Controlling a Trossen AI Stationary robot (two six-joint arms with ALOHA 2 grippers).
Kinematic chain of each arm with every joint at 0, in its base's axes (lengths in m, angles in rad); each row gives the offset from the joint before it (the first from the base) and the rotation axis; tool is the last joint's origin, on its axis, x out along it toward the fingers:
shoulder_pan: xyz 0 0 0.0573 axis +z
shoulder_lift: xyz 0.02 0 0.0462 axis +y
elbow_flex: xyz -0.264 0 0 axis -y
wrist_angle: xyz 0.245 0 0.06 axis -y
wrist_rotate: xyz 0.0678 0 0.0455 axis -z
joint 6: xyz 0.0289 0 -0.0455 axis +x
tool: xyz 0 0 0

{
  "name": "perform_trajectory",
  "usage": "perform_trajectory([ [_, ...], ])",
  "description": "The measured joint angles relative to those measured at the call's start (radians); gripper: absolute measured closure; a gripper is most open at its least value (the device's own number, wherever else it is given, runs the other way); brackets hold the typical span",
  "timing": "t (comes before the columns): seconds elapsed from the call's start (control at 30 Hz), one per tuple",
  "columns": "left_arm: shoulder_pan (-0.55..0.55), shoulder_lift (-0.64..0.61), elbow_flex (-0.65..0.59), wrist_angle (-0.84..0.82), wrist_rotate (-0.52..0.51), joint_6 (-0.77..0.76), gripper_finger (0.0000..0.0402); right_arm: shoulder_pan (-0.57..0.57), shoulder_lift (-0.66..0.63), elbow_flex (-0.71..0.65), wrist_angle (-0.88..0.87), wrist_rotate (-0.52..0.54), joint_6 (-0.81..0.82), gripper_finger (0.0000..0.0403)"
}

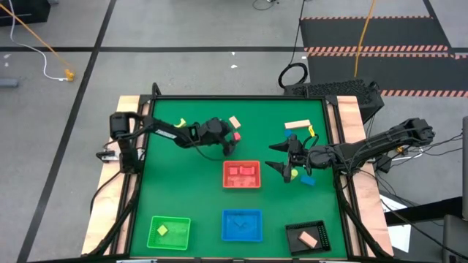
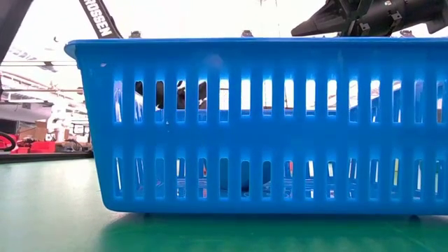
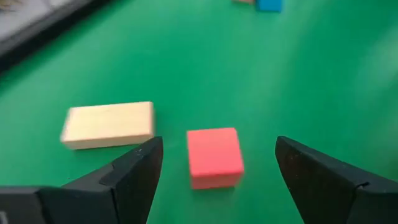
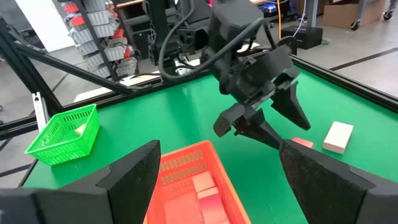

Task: Sort & place blocks by color
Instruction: Put the orange block into the orange bin

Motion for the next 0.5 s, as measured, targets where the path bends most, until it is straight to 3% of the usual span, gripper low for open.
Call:
perform_trajectory([
  [0.5,0.023,0.004,0.000,-0.009,0.030,0.139,0.0089,0.000,0.000,0.000,0.000,0.000,0.000,0.0085],
])
